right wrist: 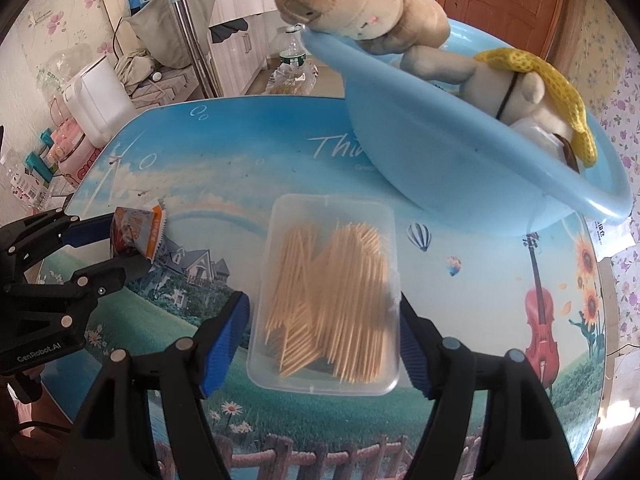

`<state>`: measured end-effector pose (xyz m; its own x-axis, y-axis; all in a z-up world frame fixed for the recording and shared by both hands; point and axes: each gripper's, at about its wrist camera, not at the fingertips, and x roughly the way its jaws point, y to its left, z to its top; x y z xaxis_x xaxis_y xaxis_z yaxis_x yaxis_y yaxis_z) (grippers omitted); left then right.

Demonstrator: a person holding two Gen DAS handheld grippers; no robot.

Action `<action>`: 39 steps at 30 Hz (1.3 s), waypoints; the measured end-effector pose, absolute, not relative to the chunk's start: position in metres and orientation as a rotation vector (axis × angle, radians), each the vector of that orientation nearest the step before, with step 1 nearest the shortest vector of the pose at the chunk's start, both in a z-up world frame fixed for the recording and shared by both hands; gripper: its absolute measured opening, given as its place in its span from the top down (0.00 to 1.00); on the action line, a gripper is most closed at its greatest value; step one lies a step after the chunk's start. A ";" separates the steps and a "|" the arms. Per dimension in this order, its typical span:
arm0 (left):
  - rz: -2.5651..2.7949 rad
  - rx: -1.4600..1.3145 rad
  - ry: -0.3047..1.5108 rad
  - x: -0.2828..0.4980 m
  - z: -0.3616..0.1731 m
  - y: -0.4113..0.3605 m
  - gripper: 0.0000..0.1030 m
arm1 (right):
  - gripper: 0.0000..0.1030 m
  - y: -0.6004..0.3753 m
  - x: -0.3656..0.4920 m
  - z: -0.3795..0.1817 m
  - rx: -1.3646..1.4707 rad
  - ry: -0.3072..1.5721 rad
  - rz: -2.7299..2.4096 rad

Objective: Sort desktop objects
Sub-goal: 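Lift the snack bag with the left tool while the right tool lifts the toothpick box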

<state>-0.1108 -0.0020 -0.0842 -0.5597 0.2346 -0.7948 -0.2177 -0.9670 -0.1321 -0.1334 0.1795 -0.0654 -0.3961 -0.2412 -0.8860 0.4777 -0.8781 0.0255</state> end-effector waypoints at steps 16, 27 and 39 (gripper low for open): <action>2.570 -1.314 -0.040 -0.109 -0.083 -0.006 0.60 | 0.29 0.179 -0.133 -0.066 1.399 0.301 -2.288; 2.582 -1.305 -0.073 -0.105 -0.080 -0.008 0.63 | 0.40 0.184 -0.128 -0.062 1.373 0.281 -2.296; 2.605 -1.263 -0.120 -0.098 -0.059 -0.014 0.64 | 0.42 0.174 -0.117 -0.042 1.240 0.273 -2.264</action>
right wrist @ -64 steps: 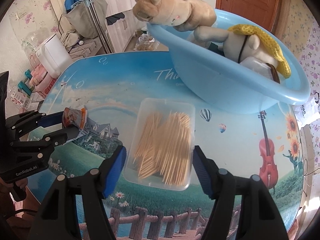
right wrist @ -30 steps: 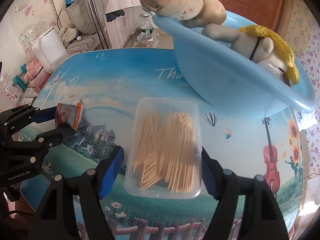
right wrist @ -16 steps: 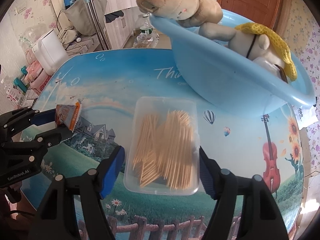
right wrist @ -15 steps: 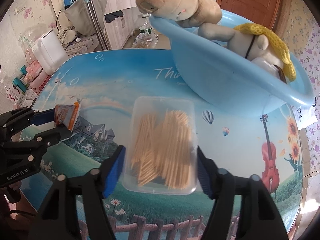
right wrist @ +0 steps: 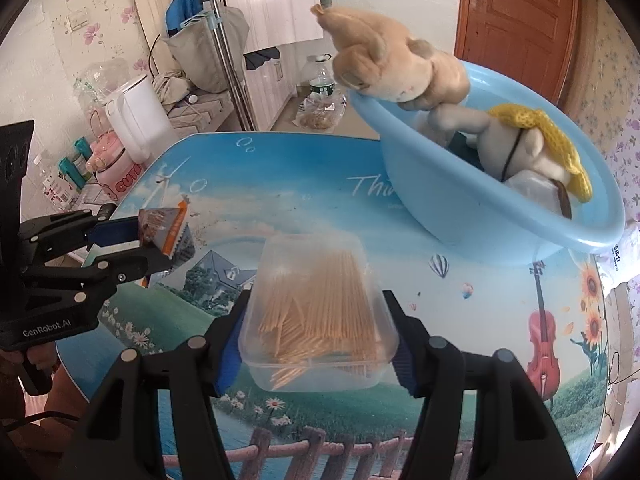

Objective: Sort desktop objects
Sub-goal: 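Lift the snack bag with the left tool while the right tool lifts the toothpick box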

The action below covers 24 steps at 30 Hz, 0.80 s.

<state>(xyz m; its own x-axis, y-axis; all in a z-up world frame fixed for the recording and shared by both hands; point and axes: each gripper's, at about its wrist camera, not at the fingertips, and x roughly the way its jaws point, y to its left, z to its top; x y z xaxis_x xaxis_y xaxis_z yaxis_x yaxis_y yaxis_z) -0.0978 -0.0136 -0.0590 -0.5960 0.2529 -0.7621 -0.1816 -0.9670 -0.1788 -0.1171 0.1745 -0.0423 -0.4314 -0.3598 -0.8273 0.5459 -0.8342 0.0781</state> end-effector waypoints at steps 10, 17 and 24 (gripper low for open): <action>2.615 -1.246 -0.124 -0.095 -0.053 -0.015 0.64 | 0.42 0.181 -0.113 -0.029 1.180 0.242 -2.283; 2.643 -1.194 -0.110 -0.093 -0.035 -0.017 0.64 | 0.42 0.175 -0.102 -0.010 1.073 0.278 -2.279; 2.663 -1.155 -0.112 -0.090 -0.017 -0.016 0.64 | 0.42 0.179 -0.101 0.009 1.010 0.280 -2.280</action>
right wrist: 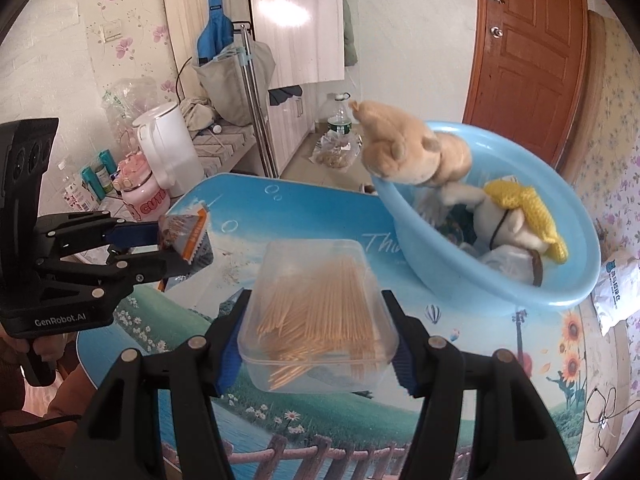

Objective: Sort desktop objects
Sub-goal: 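Carry snack bag and toothpick box over the blue basin and open both tools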

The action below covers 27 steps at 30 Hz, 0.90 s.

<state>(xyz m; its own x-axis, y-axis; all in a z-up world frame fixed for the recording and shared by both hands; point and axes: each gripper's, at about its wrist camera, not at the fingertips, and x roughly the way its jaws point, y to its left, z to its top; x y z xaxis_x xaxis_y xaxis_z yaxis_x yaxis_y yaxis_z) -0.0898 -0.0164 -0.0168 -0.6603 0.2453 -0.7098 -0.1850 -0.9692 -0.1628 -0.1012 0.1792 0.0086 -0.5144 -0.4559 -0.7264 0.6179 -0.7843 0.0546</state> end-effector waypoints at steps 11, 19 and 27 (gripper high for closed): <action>2.667 -1.103 -0.111 -0.091 0.017 -0.007 0.64 | 0.42 0.190 -0.099 0.058 0.858 0.224 -2.302; 2.667 -1.046 -0.064 -0.106 0.038 0.007 0.64 | 0.42 0.219 -0.110 0.082 0.787 0.152 -2.389; 2.656 -0.998 -0.026 -0.126 0.055 0.025 0.64 | 0.42 0.255 -0.135 0.086 0.816 0.086 -2.476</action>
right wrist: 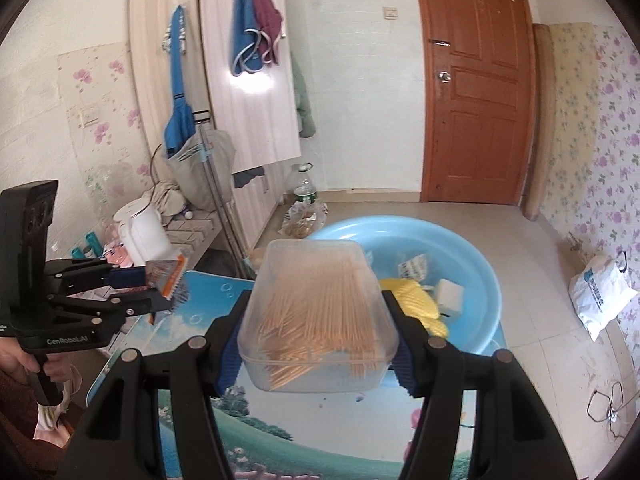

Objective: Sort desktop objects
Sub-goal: 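Carry snack bag and toothpick box over the blue basin and open both tools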

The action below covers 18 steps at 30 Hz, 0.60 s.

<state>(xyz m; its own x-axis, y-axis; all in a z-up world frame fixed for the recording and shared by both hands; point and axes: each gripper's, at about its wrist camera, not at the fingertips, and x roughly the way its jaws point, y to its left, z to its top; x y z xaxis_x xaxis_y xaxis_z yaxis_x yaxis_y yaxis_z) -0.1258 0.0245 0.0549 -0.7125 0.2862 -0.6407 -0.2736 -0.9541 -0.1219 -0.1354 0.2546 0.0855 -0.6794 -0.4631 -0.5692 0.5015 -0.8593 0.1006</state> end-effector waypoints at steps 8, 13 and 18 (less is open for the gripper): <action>2.620 -0.985 -0.005 -0.156 0.061 0.050 0.64 | 0.42 0.285 -0.167 0.084 0.844 0.069 -2.551; 2.577 -0.987 0.019 -0.183 0.060 0.070 0.64 | 0.42 0.305 -0.185 0.078 0.868 0.051 -2.582; 2.549 -0.978 0.047 -0.207 0.062 0.093 0.64 | 0.42 0.313 -0.206 0.071 0.891 0.043 -2.589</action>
<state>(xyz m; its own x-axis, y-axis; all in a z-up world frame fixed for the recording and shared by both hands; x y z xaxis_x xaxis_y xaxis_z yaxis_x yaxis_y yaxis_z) -0.2071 0.0932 0.0624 -0.6710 0.3608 -0.6478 -0.3845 -0.9163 -0.1121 -0.2057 0.3130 0.0713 -0.7166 -0.3607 -0.5969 0.3803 -0.9195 0.0992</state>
